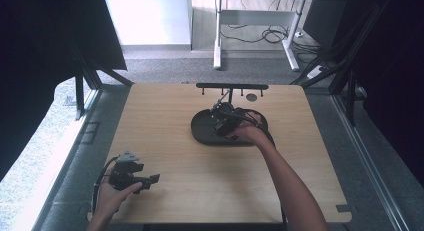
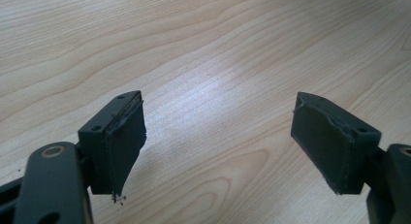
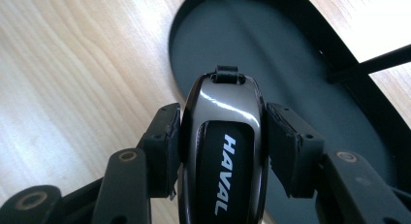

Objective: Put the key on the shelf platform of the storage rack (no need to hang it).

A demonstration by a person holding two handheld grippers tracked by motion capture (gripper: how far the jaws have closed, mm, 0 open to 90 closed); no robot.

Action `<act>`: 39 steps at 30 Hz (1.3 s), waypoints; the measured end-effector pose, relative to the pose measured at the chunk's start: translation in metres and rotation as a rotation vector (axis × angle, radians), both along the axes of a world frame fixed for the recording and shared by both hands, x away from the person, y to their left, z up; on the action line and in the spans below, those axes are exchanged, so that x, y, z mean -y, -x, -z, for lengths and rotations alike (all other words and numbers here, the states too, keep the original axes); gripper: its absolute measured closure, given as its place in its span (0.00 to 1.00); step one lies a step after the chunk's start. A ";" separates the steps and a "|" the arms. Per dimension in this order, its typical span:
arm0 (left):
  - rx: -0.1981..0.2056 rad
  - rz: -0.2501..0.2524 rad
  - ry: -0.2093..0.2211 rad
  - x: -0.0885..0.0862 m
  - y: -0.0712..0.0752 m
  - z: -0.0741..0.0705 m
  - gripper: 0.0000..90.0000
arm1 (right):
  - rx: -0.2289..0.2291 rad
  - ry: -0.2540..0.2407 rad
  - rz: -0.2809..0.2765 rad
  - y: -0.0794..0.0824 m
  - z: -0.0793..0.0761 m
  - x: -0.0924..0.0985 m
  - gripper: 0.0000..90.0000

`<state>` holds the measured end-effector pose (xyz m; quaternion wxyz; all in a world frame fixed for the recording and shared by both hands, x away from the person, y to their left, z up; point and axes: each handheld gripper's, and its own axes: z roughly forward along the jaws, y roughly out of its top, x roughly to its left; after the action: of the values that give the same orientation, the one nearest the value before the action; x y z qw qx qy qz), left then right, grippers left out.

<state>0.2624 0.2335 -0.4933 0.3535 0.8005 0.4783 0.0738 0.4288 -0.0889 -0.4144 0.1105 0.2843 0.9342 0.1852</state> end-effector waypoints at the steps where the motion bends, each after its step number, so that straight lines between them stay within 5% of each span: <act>1: 0.000 0.000 0.001 0.000 0.000 0.000 0.23 | 0.001 0.001 0.000 -0.003 0.002 0.000 0.55; 23: -0.001 -0.010 0.009 -0.003 0.000 -0.001 0.23 | -0.016 0.048 0.034 -0.043 0.047 0.010 0.55; 39: -0.002 -0.007 0.005 -0.005 -0.001 0.000 0.23 | -0.017 0.107 0.057 -0.054 0.070 0.020 0.55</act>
<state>0.2632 0.2383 -0.4934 0.3548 0.7979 0.4818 0.0729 0.4832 -0.1087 -0.4846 0.1228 0.3060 0.9352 0.1295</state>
